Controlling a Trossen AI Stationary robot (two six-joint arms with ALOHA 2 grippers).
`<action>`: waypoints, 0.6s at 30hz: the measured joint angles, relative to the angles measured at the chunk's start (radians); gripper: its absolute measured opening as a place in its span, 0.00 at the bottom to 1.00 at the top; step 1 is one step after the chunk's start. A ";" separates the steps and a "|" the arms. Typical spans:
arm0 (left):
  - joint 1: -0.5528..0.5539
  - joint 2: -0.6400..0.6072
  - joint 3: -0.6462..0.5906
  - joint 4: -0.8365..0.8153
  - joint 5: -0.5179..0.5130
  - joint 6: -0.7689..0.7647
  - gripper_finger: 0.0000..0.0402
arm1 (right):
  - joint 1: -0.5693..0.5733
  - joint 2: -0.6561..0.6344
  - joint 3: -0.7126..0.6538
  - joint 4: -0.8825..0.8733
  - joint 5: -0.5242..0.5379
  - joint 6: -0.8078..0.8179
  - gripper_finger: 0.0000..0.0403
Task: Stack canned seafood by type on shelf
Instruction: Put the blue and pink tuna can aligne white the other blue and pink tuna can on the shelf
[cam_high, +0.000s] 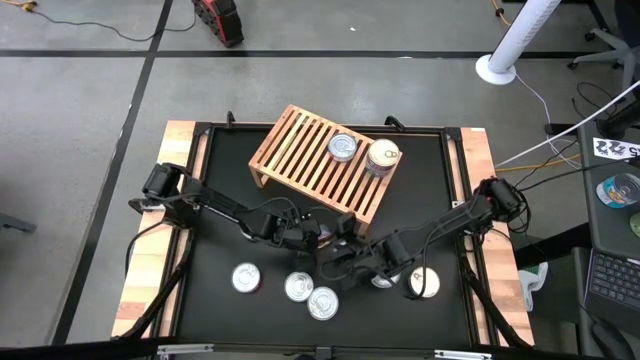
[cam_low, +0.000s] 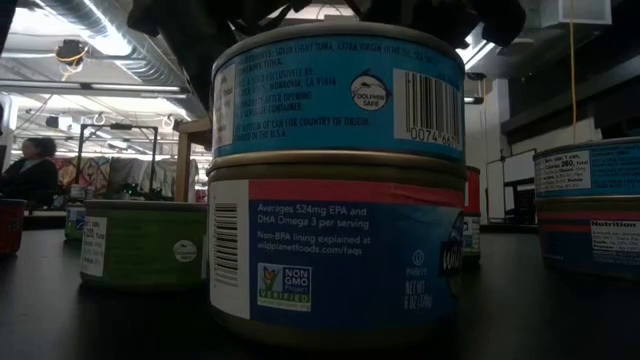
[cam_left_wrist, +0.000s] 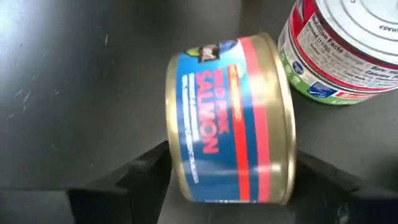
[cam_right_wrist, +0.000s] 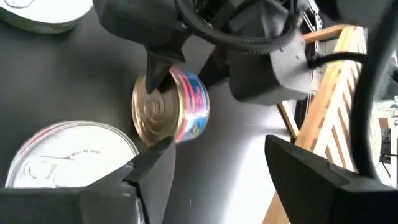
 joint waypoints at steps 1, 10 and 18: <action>0.000 -0.001 0.000 0.000 0.006 0.002 0.63 | 0.000 -0.005 0.000 -0.005 -0.001 0.000 0.61; 0.000 -0.051 0.004 -0.020 0.133 -0.010 0.46 | 0.000 -0.077 0.000 -0.069 0.002 0.008 0.61; 0.009 -0.212 0.004 -0.010 0.252 -0.094 0.46 | 0.000 -0.177 0.000 -0.195 0.003 0.107 0.61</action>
